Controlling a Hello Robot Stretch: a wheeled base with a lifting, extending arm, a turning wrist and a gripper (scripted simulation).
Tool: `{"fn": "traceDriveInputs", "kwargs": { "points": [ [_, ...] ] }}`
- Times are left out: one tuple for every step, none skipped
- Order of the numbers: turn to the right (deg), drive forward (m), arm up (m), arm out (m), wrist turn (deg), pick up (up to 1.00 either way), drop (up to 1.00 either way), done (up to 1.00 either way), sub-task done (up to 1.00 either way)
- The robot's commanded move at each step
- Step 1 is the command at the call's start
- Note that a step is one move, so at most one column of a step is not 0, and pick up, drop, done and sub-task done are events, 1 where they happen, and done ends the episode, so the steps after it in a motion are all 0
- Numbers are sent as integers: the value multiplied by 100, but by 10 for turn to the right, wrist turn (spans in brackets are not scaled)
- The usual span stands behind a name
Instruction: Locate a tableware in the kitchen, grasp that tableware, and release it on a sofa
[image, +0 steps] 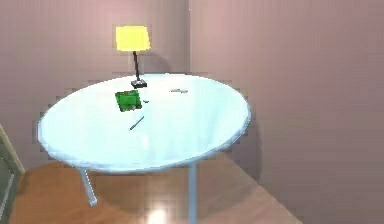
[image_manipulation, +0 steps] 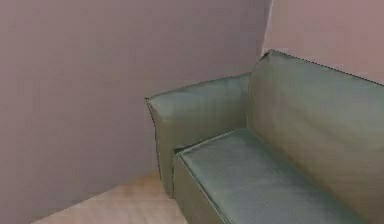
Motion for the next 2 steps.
{"fn": "traceDriveInputs", "kwargs": {
  "points": [
    [-450,0,0,0,0,0,0,0,0],
    [-270,0,0,0,0,0,0,0,0]
  ]
}}
